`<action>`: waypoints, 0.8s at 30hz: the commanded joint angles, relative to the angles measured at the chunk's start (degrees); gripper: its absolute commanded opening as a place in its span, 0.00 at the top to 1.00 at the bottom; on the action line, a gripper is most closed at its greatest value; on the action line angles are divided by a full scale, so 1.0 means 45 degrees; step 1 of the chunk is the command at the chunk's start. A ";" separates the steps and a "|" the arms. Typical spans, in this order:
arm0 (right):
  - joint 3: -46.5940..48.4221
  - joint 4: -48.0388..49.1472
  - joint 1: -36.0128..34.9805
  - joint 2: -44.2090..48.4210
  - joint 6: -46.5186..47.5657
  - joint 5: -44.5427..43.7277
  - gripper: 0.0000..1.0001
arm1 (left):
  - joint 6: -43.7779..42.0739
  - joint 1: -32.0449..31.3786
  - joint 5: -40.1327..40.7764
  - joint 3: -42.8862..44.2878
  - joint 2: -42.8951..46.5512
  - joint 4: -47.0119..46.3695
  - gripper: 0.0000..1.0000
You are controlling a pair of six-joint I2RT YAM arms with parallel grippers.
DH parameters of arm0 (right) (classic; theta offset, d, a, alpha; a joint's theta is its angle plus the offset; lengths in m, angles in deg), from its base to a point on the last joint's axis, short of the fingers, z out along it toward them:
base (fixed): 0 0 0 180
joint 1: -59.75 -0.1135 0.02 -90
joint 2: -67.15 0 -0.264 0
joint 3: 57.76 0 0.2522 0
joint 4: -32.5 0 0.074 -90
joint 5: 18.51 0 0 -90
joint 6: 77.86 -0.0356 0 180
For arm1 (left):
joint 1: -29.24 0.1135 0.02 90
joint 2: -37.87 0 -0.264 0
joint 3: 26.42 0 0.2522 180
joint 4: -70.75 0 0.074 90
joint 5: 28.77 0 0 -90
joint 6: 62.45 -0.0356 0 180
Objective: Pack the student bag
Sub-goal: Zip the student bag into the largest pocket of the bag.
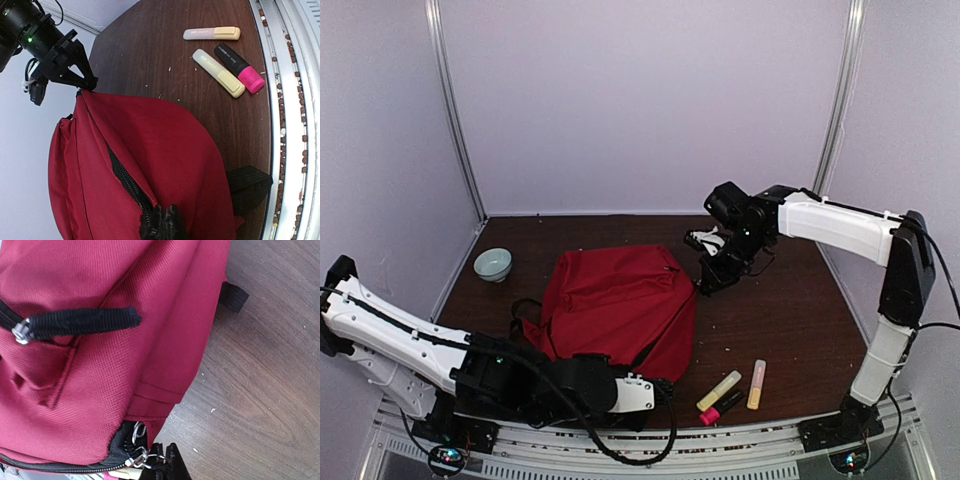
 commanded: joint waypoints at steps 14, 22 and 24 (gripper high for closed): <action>0.0306 0.2515 0.1478 -0.0649 -0.0393 -0.0517 0.95 | 0.0857 -0.1102 -0.0197 -0.0739 0.0963 -0.0123 1.00; -0.1283 0.4497 0.1488 0.1369 -0.1554 -0.1250 0.60 | 0.2357 0.0970 0.0179 0.1801 0.0761 0.0094 0.18; -0.1550 0.5161 0.1488 0.1844 -0.1946 -0.1534 0.59 | 0.3207 0.1847 -0.0429 0.2747 0.0709 0.0808 0.03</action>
